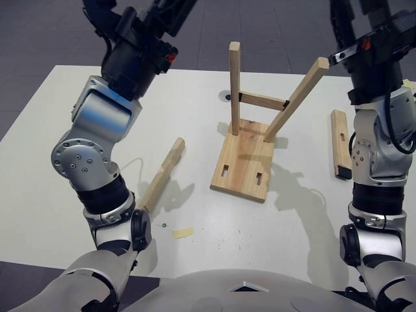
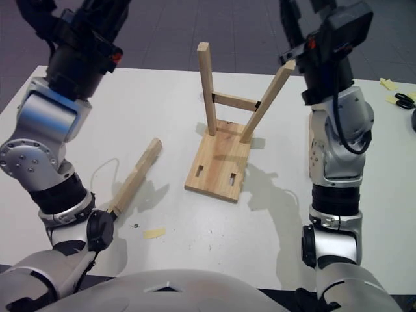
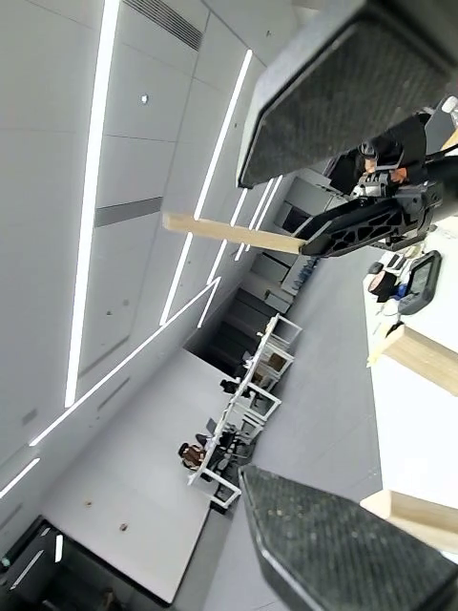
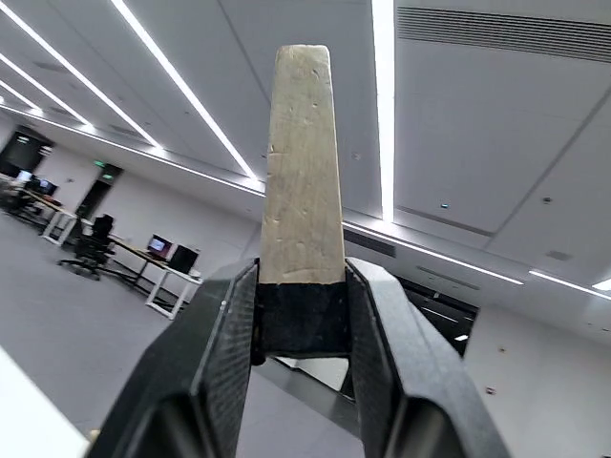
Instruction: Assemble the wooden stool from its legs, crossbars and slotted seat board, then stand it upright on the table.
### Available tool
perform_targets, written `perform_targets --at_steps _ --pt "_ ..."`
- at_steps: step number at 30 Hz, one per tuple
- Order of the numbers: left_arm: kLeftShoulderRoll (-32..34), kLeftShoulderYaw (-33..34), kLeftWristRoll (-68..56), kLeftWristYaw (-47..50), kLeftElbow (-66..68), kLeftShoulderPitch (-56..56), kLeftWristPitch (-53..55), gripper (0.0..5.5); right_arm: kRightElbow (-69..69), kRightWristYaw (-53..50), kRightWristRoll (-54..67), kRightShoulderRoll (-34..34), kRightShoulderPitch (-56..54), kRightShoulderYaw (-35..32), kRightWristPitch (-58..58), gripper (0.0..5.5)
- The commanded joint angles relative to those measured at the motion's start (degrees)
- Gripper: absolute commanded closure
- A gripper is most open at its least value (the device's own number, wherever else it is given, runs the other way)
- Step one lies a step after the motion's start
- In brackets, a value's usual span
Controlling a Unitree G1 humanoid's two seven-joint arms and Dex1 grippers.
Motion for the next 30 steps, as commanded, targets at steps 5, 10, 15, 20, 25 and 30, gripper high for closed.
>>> perform_targets --at_steps 5,10,15,20,25,30 --pt "-0.46 -2.55 0.21 1.03 1.22 -1.39 -0.98 0.29 -8.08 6.89 3.64 0.50 12.36 4.43 6.93 4.18" --pt "-0.29 -3.69 -2.44 0.28 0.56 -0.52 0.38 1.17 -10.29 6.52 2.99 2.55 13.68 6.39 8.92 4.18" --pt "-0.46 -7.00 -3.60 0.07 0.02 1.42 1.84 2.03 -12.01 7.07 2.76 4.50 12.95 8.99 10.37 4.18" --pt "-0.19 -7.71 -2.77 0.80 0.45 1.25 1.07 2.99 -12.46 7.97 1.86 4.34 13.82 9.52 10.62 4.18" --pt "0.76 -7.77 -2.12 0.66 -0.07 1.25 1.08 3.77 -11.92 8.08 0.57 4.35 14.08 9.20 10.10 4.18" --pt "0.79 -9.05 0.31 0.26 -0.41 1.75 0.58 4.54 -11.51 8.14 0.12 4.62 14.30 9.02 9.90 4.18"
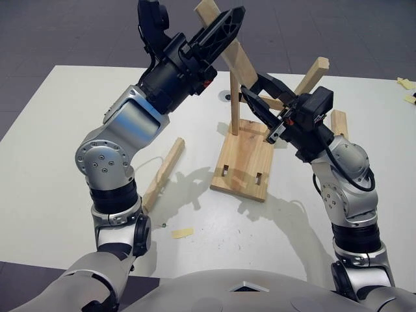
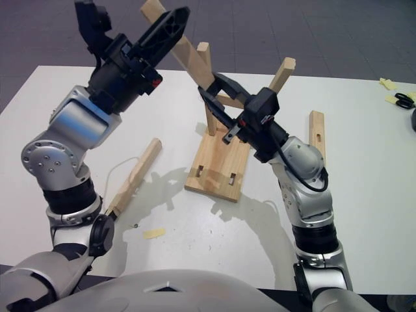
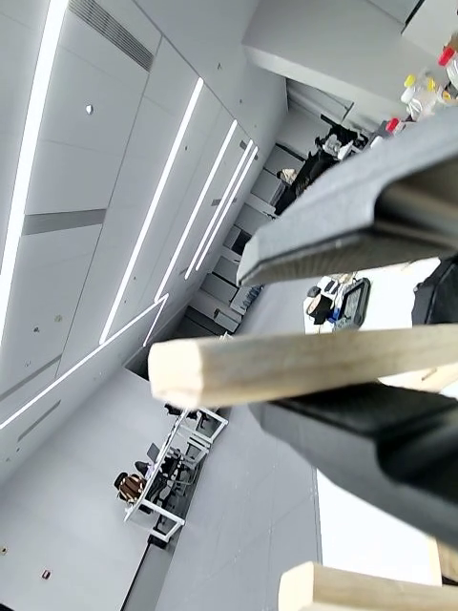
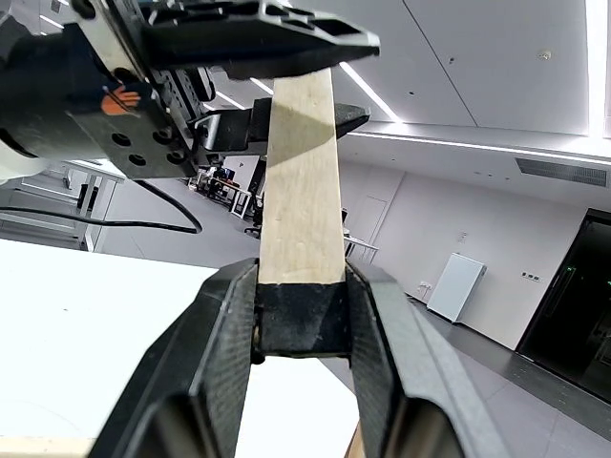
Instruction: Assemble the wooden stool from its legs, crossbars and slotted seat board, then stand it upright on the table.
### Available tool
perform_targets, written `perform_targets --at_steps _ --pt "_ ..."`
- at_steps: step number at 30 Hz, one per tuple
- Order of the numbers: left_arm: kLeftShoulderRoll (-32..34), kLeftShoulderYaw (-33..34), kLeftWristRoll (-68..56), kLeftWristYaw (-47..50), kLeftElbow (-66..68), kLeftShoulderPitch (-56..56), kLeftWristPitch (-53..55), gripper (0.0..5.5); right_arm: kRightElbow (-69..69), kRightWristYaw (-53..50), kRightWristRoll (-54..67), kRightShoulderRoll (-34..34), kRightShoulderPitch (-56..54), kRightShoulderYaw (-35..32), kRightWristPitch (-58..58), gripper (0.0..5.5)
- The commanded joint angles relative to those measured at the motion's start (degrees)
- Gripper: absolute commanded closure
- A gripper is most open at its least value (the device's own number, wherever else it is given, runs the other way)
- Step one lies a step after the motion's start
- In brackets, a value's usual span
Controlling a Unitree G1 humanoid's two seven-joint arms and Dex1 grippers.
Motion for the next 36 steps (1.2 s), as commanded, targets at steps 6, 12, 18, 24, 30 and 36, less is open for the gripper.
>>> perform_targets --at_steps 6,12,18,24,30,36 --pt "-0.85 -1.46 3.51 -0.37 -0.54 0.69 -1.92 5.08 0.78 0.44 -1.24 0.18 0.06 -0.25 0.11 4.18" --pt "1.59 3.17 8.42 0.83 0.74 -1.05 -5.72 5.08 1.62 -0.09 -1.64 0.03 -0.05 -0.82 0.95 3.43" --pt "13.13 13.80 10.71 0.47 -1.42 7.72 -3.78 5.08 1.06 -3.11 -2.11 -0.55 2.35 -4.99 1.95 2.44" --pt "19.47 10.40 19.69 -8.25 -2.05 28.95 -2.22 5.08 -1.32 -5.38 -2.66 -0.72 6.02 -7.52 3.14 1.53" --pt "16.70 6.16 27.99 -13.41 3.54 34.81 -5.90 5.08 -1.85 -6.16 -3.40 -0.20 6.81 -7.54 3.39 0.65" --pt "15.22 6.28 28.29 -14.29 2.13 35.58 -5.02 5.08 -2.12 -6.52 -3.52 -0.09 7.72 -7.80 3.41 0.10"
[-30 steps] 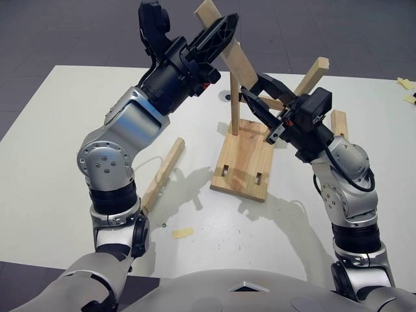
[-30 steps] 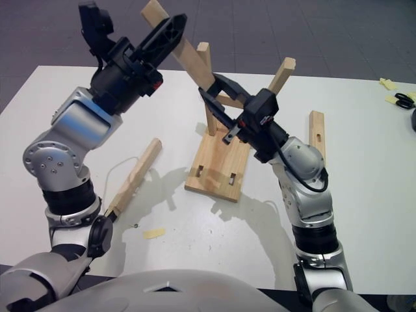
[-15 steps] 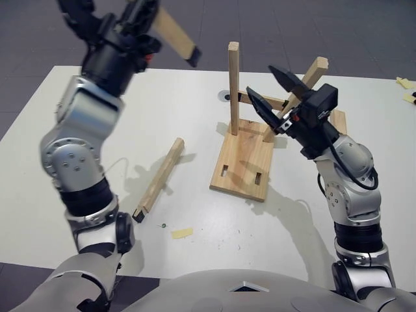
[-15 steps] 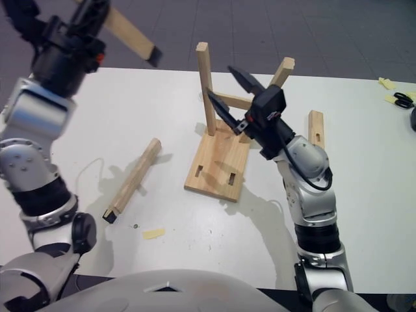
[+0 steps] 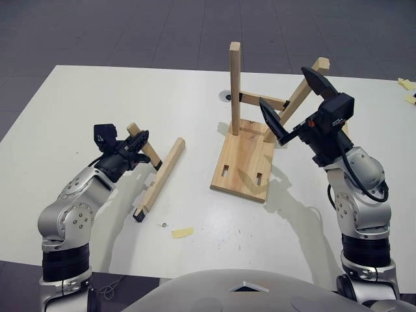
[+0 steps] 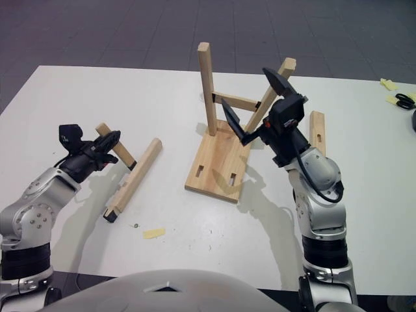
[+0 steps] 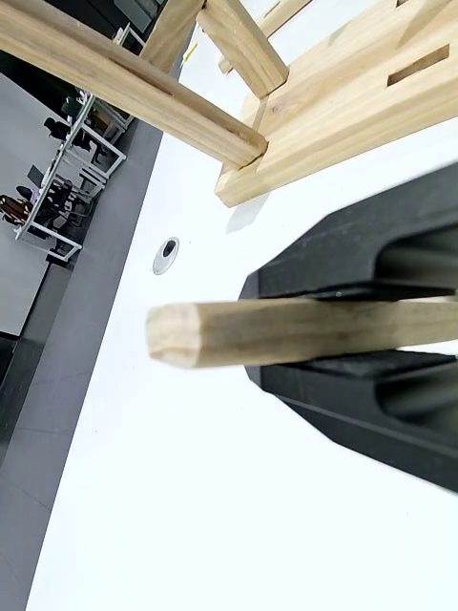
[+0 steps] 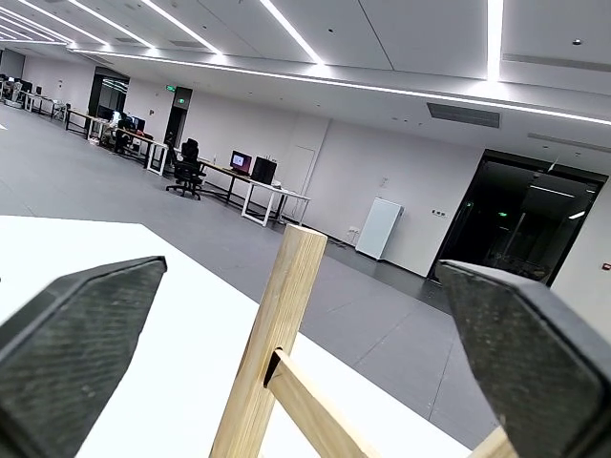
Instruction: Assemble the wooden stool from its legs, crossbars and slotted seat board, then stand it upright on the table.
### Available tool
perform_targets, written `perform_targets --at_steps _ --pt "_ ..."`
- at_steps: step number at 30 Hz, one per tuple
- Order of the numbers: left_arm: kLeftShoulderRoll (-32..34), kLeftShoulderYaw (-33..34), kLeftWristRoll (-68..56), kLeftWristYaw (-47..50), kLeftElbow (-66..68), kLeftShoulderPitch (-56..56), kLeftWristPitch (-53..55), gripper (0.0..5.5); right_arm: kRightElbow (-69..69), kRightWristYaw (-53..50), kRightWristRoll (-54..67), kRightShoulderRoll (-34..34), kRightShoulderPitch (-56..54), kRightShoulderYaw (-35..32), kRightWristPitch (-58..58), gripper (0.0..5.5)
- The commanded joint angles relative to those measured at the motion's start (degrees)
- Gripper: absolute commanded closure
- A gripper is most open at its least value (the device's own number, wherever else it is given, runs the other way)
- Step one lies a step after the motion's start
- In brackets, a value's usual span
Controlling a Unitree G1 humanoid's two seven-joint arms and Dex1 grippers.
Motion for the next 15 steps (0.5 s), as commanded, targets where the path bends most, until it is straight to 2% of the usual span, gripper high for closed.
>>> perform_targets --at_steps 1,10,15 --pt "-1.51 -0.17 0.04 0.07 -2.24 0.71 0.84 5.08 -0.55 -0.36 -0.32 0.04 0.65 -0.54 0.45 0.10" --pt "-3.57 -1.29 -4.67 2.33 -9.86 -1.28 5.28 5.08 -0.68 -0.18 -1.09 -0.01 2.07 0.15 0.15 0.10" --pt "-4.98 0.87 -5.52 5.69 -12.04 0.48 5.70 5.08 -0.38 0.08 -1.26 -0.20 2.01 -0.01 0.18 0.10"
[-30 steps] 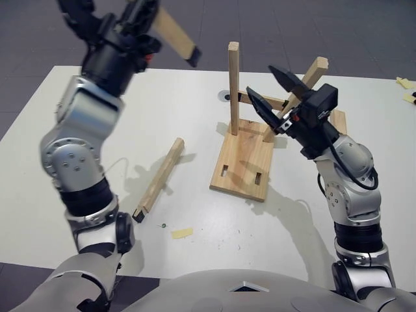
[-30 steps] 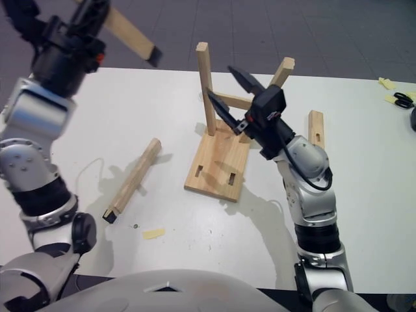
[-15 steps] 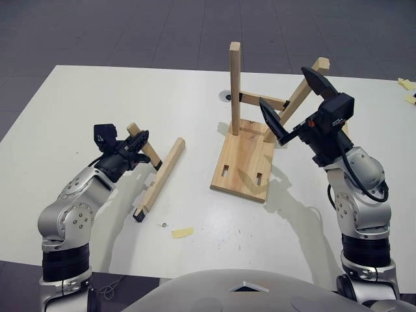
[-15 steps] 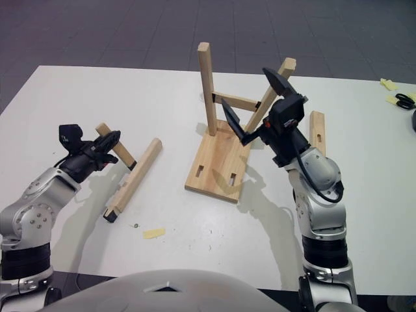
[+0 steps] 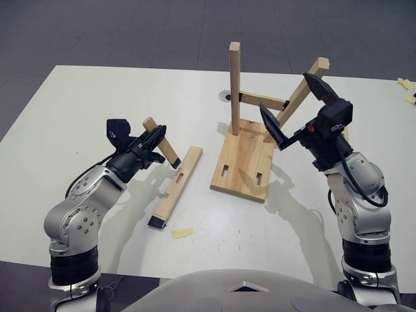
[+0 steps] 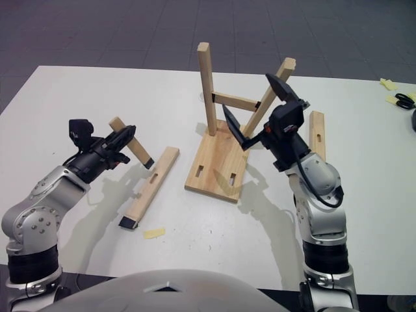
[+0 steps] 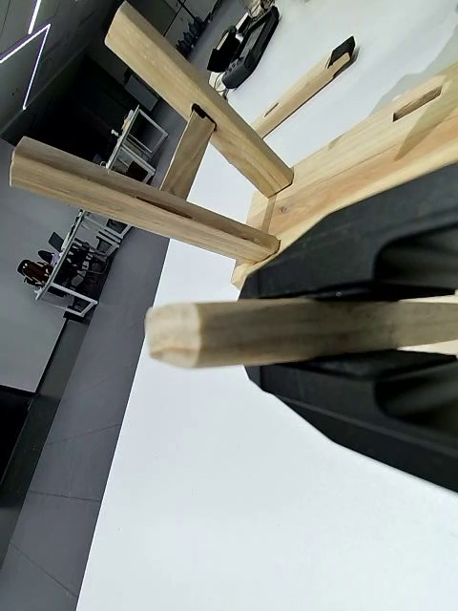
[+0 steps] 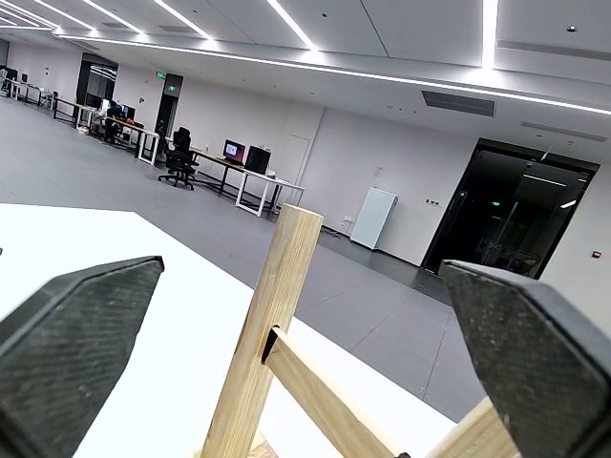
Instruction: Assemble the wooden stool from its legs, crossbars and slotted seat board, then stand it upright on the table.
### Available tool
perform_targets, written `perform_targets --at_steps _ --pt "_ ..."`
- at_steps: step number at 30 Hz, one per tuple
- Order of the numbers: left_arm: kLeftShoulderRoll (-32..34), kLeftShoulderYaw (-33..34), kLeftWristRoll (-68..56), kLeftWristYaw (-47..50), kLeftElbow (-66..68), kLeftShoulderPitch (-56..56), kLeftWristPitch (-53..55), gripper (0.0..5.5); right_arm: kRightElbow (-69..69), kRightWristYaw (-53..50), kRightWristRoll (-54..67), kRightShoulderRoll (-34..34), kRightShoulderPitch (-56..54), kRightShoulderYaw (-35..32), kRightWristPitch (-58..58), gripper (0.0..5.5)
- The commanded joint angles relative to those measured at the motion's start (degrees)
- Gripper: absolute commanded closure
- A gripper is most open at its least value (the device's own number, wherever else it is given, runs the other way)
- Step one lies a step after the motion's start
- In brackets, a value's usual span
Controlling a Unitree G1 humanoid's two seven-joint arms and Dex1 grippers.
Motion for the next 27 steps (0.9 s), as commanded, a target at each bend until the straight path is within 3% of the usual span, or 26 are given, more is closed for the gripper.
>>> perform_targets --at_steps 1,8,16,27 --pt "-1.08 1.24 -1.53 2.85 -3.84 2.45 1.36 5.08 -0.07 0.55 -0.20 -0.32 0.18 -0.02 0.19 0.10" --pt "-4.51 -1.63 -1.68 5.84 -6.99 7.63 2.03 5.08 0.20 0.57 -0.91 -0.19 0.50 -0.10 -0.10 0.10" --pt "-5.29 -4.86 6.85 4.14 -0.83 7.28 -2.63 5.08 0.84 0.87 -0.88 -0.23 -0.31 -0.26 0.06 0.10" --pt "-3.42 -6.48 9.60 1.58 -3.43 11.65 -3.26 5.08 1.07 0.62 -1.44 -0.01 -0.44 -0.69 -0.64 0.10"
